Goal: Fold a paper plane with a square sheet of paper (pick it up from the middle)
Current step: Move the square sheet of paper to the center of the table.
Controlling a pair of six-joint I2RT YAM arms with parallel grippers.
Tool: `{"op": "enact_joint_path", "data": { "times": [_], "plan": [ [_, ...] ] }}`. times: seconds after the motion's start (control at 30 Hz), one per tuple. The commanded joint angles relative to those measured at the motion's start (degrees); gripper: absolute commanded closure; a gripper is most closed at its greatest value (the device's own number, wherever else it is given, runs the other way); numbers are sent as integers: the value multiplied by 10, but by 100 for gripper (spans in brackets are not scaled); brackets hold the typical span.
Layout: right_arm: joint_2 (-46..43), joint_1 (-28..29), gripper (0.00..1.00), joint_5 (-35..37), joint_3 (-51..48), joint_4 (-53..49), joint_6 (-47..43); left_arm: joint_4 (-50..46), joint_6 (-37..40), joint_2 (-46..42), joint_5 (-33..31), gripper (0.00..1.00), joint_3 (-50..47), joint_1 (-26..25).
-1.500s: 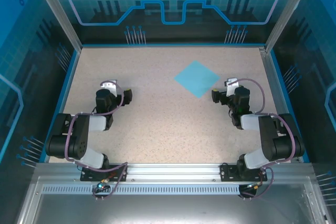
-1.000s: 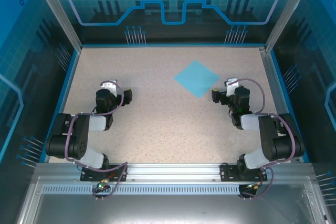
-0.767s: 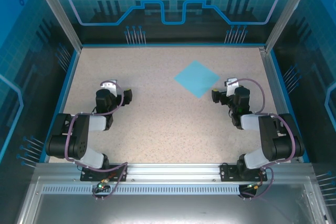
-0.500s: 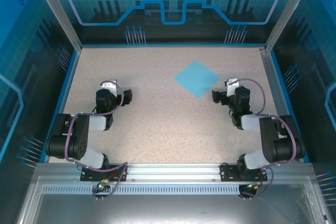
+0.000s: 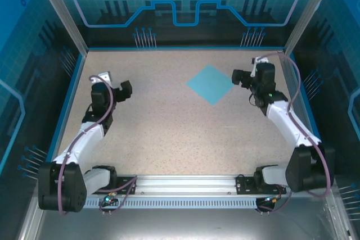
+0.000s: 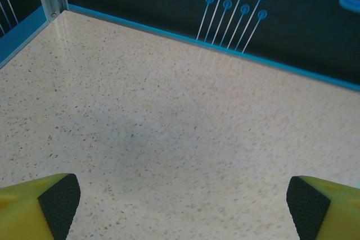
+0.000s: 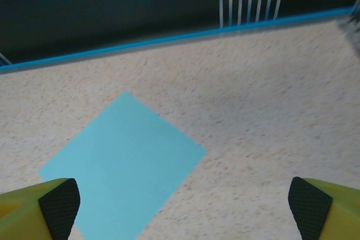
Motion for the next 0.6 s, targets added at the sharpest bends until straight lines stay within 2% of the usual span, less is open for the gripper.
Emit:
{"op": "enact_joint_path", "data": {
  "times": [0.0,0.17,0.37,0.57],
  "plan": [
    [85,30,0,-68,72,-142,67,-165,-74,-30,9,2,47,-4],
    [239,55,1,-156,186,-153,104,-248,-96,-40,49,1,97,-4],
    [377,82,1,-157,312,-187,121,-271,-80,-36,79,2,112,-4],
    [464,88,1,-135,389,-236,145,-267,-79,-34,81,2,107,-4]
  ]
}}
